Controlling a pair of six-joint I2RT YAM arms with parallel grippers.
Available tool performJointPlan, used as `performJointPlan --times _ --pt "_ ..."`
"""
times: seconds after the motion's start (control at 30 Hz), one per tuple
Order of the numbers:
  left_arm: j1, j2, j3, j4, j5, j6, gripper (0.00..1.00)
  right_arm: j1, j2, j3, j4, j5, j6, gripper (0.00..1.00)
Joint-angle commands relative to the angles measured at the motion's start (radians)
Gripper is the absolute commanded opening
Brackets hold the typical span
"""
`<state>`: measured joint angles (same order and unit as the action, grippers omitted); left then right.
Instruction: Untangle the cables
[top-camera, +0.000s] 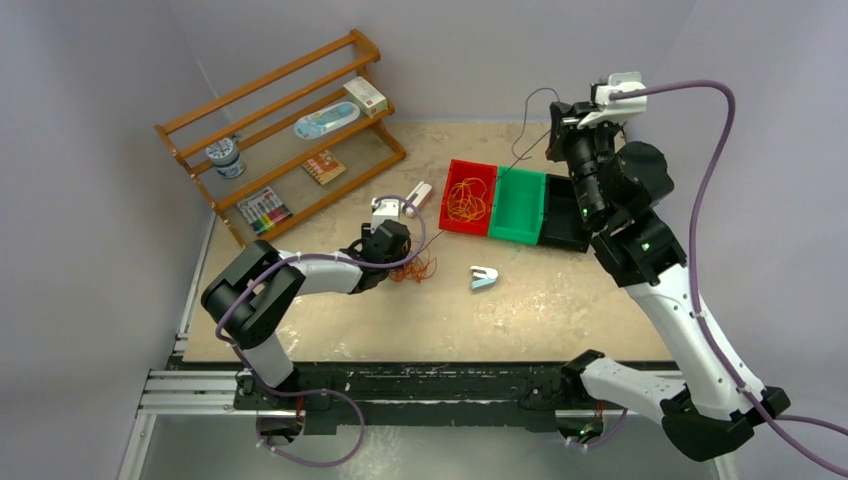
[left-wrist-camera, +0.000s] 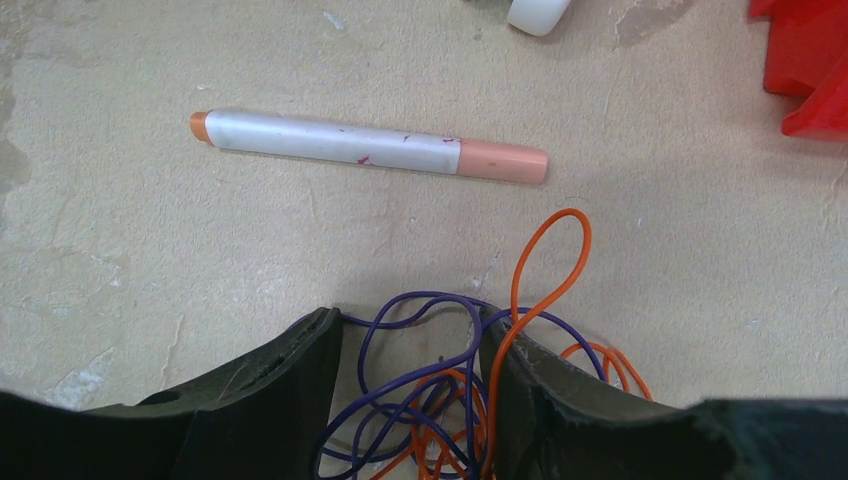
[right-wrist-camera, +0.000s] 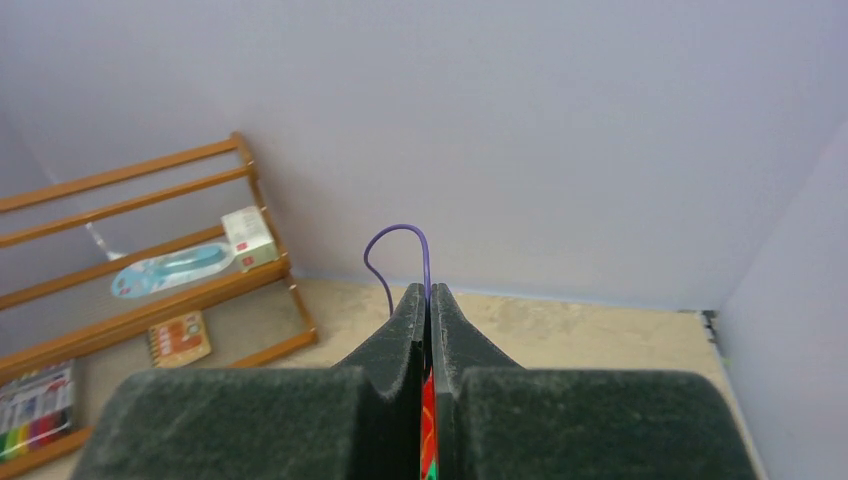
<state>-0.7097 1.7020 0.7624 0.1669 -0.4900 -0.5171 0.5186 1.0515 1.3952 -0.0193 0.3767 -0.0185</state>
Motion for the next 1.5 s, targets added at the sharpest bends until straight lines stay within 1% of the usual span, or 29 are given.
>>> performJointPlan --times 0.0,0.23,0.43,0.63,0.73,0.9,1.07,1.2,1.33,1.47 --pt "0.001 0.044 -0.014 -0.093 0.039 -0.023 0.53 -0.006 -0.061 0.074 0.087 0.152 -0.091 0.0" --pt "0.002 0.048 -0.019 -0.094 0.03 -0.027 0.56 -0.006 -0.12 0.077 0.139 0.27 -0.166 0.0" --pt "0.003 0.038 -0.027 -0.093 0.021 -0.036 0.57 -0.006 -0.16 0.074 0.185 0.328 -0.216 0.0" --pt "0.004 0.01 -0.036 -0.092 0.003 -0.058 0.62 -0.005 -0.2 0.073 0.231 0.371 -0.258 0.0" --pt "0.015 -0.01 -0.048 -0.081 0.014 -0.084 0.63 -0.005 -0.219 0.075 0.251 0.39 -0.28 0.0" --pt "0.061 -0.077 -0.089 -0.032 0.073 -0.136 0.63 -0.005 -0.234 0.079 0.254 0.406 -0.296 0.0" --pt "0.115 -0.15 -0.119 -0.021 0.115 -0.165 0.63 -0.005 -0.246 0.073 0.275 0.426 -0.322 0.0" --pt "0.173 -0.203 -0.155 -0.005 0.15 -0.192 0.65 -0.005 -0.251 0.071 0.299 0.439 -0.347 0.0" --pt "0.23 -0.233 -0.181 0.009 0.17 -0.229 0.67 -0.005 -0.259 0.069 0.308 0.448 -0.356 0.0" --pt "0.268 -0.234 -0.195 0.002 0.158 -0.259 0.67 -0.005 -0.264 0.068 0.311 0.458 -0.369 0.0"
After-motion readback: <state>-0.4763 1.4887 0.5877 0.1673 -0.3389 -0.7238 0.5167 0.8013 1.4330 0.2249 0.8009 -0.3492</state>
